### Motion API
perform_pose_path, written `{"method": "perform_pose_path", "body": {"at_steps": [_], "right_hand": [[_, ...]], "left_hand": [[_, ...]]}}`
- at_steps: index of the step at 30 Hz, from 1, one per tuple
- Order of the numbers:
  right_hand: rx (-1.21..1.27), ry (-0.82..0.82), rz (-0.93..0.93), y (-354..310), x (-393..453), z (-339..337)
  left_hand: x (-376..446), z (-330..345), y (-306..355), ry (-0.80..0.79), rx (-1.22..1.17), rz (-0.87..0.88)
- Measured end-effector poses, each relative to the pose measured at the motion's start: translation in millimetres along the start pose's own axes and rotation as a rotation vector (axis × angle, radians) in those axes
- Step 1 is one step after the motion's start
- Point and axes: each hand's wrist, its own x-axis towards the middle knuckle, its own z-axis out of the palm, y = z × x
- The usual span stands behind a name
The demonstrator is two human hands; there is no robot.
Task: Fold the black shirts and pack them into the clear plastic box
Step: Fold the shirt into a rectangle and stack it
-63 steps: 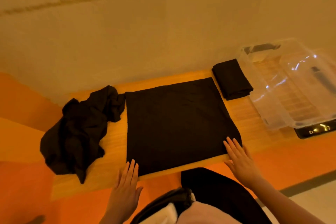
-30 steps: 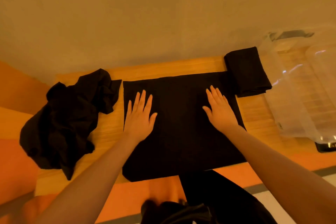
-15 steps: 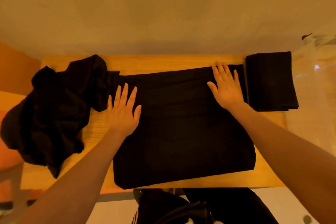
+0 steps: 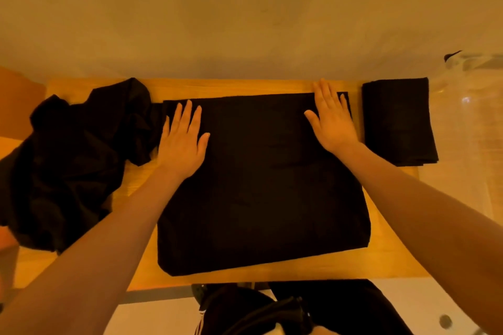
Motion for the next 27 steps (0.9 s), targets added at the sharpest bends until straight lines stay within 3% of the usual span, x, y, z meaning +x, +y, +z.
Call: {"method": "perform_pose_path", "body": {"at_steps": [4,7,12,18,23,27], "right_hand": [[0.015,0.018,-0.190,-17,-76,-2],[-0.077,-0.027,-0.285,-5,-154,26],[-0.177,-0.142,-0.174,32,-246,64],[-0.247,-0.192,-0.107,35,-270,70],[-0.239,-0.175,-0.167,39,-292,80],[-0.236,-0.119,-0.146,35,-311,88]], "left_hand": [[-59,-1,4,0.106,-0.060,0.095],[-133,19,4,0.063,-0.048,0.276],[-232,60,-21,-0.079,0.044,0.398],[-246,63,-44,-0.107,0.105,0.397],[-248,56,-48,-0.156,0.096,0.364],[-256,64,-50,0.004,0.103,0.413]]}}
